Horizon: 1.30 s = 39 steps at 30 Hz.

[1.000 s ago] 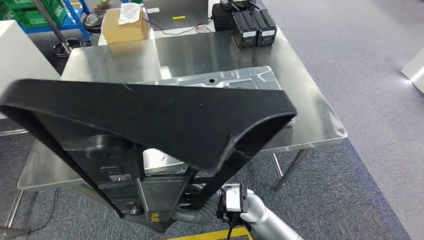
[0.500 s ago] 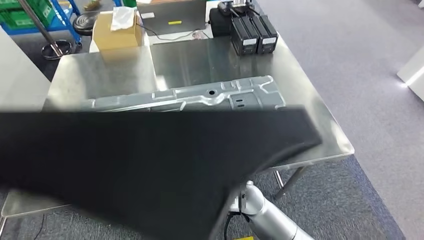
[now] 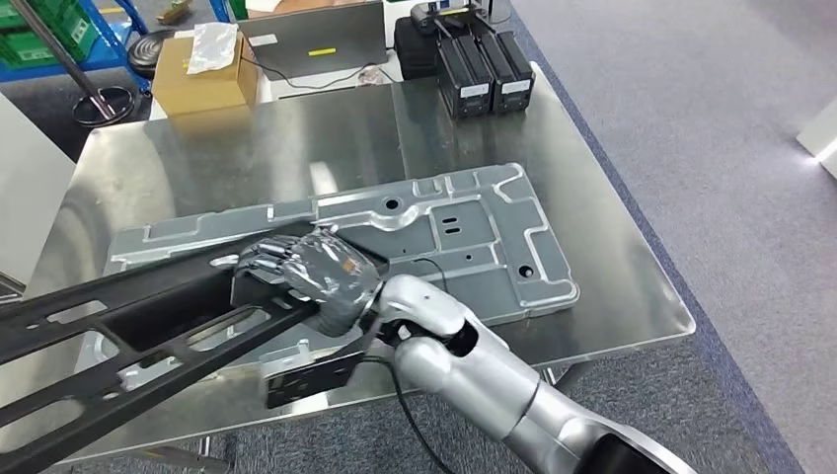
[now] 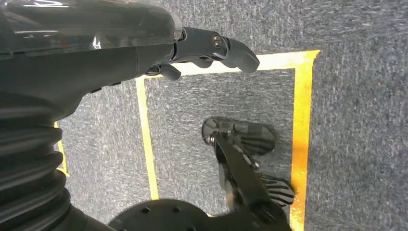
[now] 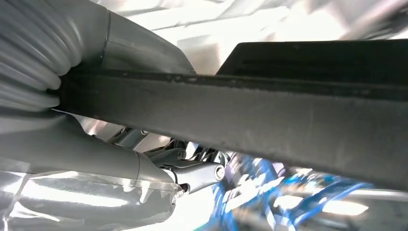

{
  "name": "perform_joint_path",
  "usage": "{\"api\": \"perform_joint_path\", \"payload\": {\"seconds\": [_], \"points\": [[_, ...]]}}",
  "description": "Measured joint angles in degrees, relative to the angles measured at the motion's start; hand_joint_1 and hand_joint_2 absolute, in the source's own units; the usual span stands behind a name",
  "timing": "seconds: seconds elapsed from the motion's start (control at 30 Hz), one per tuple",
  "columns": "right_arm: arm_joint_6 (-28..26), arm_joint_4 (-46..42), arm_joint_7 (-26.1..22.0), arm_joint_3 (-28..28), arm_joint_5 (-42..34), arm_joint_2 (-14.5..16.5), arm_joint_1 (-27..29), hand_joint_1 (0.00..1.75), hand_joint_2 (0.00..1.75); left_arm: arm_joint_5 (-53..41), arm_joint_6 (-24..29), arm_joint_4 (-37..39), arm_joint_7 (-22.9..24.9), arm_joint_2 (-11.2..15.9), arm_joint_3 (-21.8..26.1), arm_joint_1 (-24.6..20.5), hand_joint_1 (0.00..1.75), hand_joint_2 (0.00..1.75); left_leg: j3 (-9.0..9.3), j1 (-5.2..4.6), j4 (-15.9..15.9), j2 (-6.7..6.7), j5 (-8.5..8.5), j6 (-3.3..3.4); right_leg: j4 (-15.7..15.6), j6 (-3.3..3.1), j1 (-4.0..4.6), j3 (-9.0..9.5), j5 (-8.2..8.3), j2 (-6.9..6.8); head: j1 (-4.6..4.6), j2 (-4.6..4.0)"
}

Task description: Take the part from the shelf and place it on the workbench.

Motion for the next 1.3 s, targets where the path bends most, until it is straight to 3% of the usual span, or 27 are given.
{"api": "perform_joint_path", "payload": {"seconds": [0.07,0.1,0.13,0.2,0.27,0.33,0.43,0.5,0.57,0.6,0.63,0.7,0.77,0.9,0.97,1.07,1.1,1.13,1.2,1.27,1.3], "points": [[-3.36,1.97,5.22,1.86,8.09,0.95,-0.57,1.75,1.75,-0.07,-0.05,0.01,0.22,-0.02,-0.04,0.08,0.00,1.75,-4.53,-0.03,6.17,0.00,-2.10,-0.07,-0.04,-0.38,0.38,0.64,-0.58,0.10,-0.01,0.00],[-4.50,3.00,8.04,2.62,11.89,1.39,-0.71,1.75,1.75,-0.15,-0.14,0.01,0.32,-0.05,-0.07,0.17,0.00,1.75,-5.82,-0.06,6.85,0.00,-1.51,0.09,-0.04,-0.50,0.61,1.00,-0.88,0.20,0.01,0.00],[-5.40,4.12,10.83,3.25,15.66,1.83,-0.98,1.75,1.75,-0.28,-0.27,0.02,0.44,-0.08,-0.10,0.22,0.00,1.75,-6.05,-0.12,5.29,-0.01,0.41,0.41,-0.04,-0.58,0.82,1.40,-1.16,0.33,0.00,0.00],[-6.86,6.68,16.86,4.07,23.24,2.71,-1.96,1.75,1.75,-0.55,-0.65,0.02,0.75,-0.12,-0.16,0.25,0.00,1.75,-4.43,-0.55,-1.84,-0.06,6.14,1.46,-0.13,-0.61,1.14,2.26,-1.73,0.49,0.03,0.00],[-7.76,9.52,22.15,4.30,29.34,3.24,-3.11,1.75,1.75,-0.68,-0.86,0.02,1.34,-0.16,-0.20,0.16,0.00,1.75,-3.07,-1.16,-7.47,-0.12,8.79,2.43,-0.21,-0.38,1.27,2.63,-2.06,0.54,0.03,0.00],[-8.24,13.15,25.59,4.20,32.90,3.57,-4.04,1.75,1.75,-0.80,-0.75,0.02,2.14,-0.21,-0.29,0.24,0.00,1.75,-2.76,-1.52,-9.08,-0.13,8.84,2.84,-0.33,0.14,1.24,2.71,-2.27,0.57,0.02,0.00],[-8.40,19.74,29.06,3.26,35.49,4.03,-5.30,1.75,1.75,-1.12,0.16,0.07,3.29,-0.34,-0.52,0.27,0.00,1.75,-1.66,-0.99,-10.78,-0.07,9.83,3.20,0.78,1.26,1.26,2.56,-3.54,0.43,0.07,0.00],[-7.63,23.65,30.92,2.08,35.92,4.10,-6.04,1.75,1.75,-1.14,1.26,0.09,3.81,-0.42,-0.57,0.15,0.00,1.75,-1.25,-0.80,-11.28,-0.05,9.97,3.41,5.89,1.95,0.98,-0.05,-6.22,0.31,0.15,0.00],[-6.23,27.81,32.31,0.34,35.53,4.05,-6.42,1.75,1.75,-0.87,2.42,0.09,4.10,-0.44,-0.55,0.17,0.00,1.75,-1.21,-0.78,-11.20,-0.07,9.78,3.55,12.51,2.42,0.57,-4.02,-8.56,0.26,0.19,0.00],[-5.48,29.91,32.79,-0.61,35.15,3.94,-6.46,1.75,1.75,-0.70,2.92,0.09,4.15,-0.45,-0.52,0.25,0.00,1.75,-1.16,-0.77,-11.12,-0.08,9.62,3.55,13.99,2.60,0.38,-5.28,-8.31,0.21,0.19,0.00],[-4.68,31.80,33.16,-1.52,34.62,3.79,-6.49,1.75,1.75,-0.57,3.27,0.09,4.13,-0.46,-0.47,0.32,0.00,1.75,-1.08,-0.74,-10.98,-0.09,9.41,3.48,13.34,2.72,0.24,-5.50,-6.92,0.14,0.19,0.00],[-3.39,34.81,33.62,-3.18,33.51,3.49,-6.55,1.75,1.75,-0.48,3.68,0.09,3.85,-0.47,-0.39,0.42,0.00,1.75,-0.85,-0.68,-10.47,-0.11,8.77,3.20,6.82,2.77,0.03,-3.17,-2.35,-0.14,0.18,0.00],[-2.91,37.16,33.82,-4.95,32.64,3.03,-6.75,1.75,1.75,-0.34,4.14,0.09,3.31,-0.45,-0.23,0.37,0.00,1.75,-0.82,-0.91,-9.83,-0.15,8.11,2.69,1.13,2.45,0.11,-0.76,-0.02,-0.33,0.16,0.00],[-3.72,40.00,33.55,-7.65,32.08,2.10,-6.99,1.75,1.75,0.09,4.87,0.08,1.97,-0.43,0.32,0.40,0.00,1.75,-0.15,-1.00,-9.86,-0.20,7.41,1.56,-0.41,1.27,0.18,0.51,-0.28,-0.35,0.11,0.01],[-4.11,40.86,33.45,-8.55,32.06,1.80,-7.00,1.75,1.75,0.36,5.05,0.07,1.06,-0.43,0.49,0.46,0.00,1.75,-0.81,-0.93,-7.36,-0.19,5.53,1.06,-0.98,0.70,-0.13,1.27,-0.24,-0.55,0.06,0.00],[-4.76,41.65,33.08,-9.41,32.06,1.40,-6.62,0.44,0.44,0.52,5.20,0.07,-0.47,-0.34,0.60,0.56,0.00,1.75,-5.57,-0.68,3.17,-0.19,0.56,0.59,-1.10,0.39,-0.16,1.51,-0.33,-0.88,0.02,0.00],[-5.07,41.81,32.82,-9.71,32.06,1.27,-6.31,0.00,0.00,0.50,5.19,0.07,-1.01,-0.31,0.61,0.65,0.00,1.75,-6.64,-0.58,5.44,-0.18,0.05,0.47,-1.10,0.39,-0.16,1.54,-0.34,-0.94,0.02,0.00],[-5.48,41.91,32.38,-10.02,32.03,1.17,-5.93,0.00,0.00,0.38,5.15,0.07,-1.50,-0.29,0.61,0.75,0.00,1.75,-6.56,-0.44,5.31,-0.18,0.79,0.37,-1.08,0.40,-0.19,1.59,-0.34,-0.96,0.02,0.00],[-6.64,41.96,31.18,-10.74,31.76,1.06,-5.19,0.00,0.00,-0.09,5.08,0.07,-2.17,-0.16,0.60,0.88,0.00,1.75,-3.22,-0.04,-1.24,-0.18,4.52,0.17,-1.00,0.61,-0.30,1.72,-0.37,-0.89,0.02,0.00],[-8.27,41.84,29.43,-11.73,30.99,0.87,-4.84,0.00,0.00,-0.53,5.00,0.07,-2.71,-0.02,0.59,0.77,0.00,0.87,0.32,0.02,-8.23,-0.33,6.81,0.28,-0.85,1.25,-0.17,1.74,-0.39,-0.68,0.05,0.00],[-9.13,41.67,28.33,-12.34,30.31,0.67,-4.68,0.00,0.00,-0.60,4.93,0.07,-3.09,0.04,0.59,0.75,0.00,0.44,1.10,-0.06,-9.79,-0.40,7.04,0.53,-0.85,1.66,-0.08,1.75,-0.32,-0.55,0.09,0.00]]}}
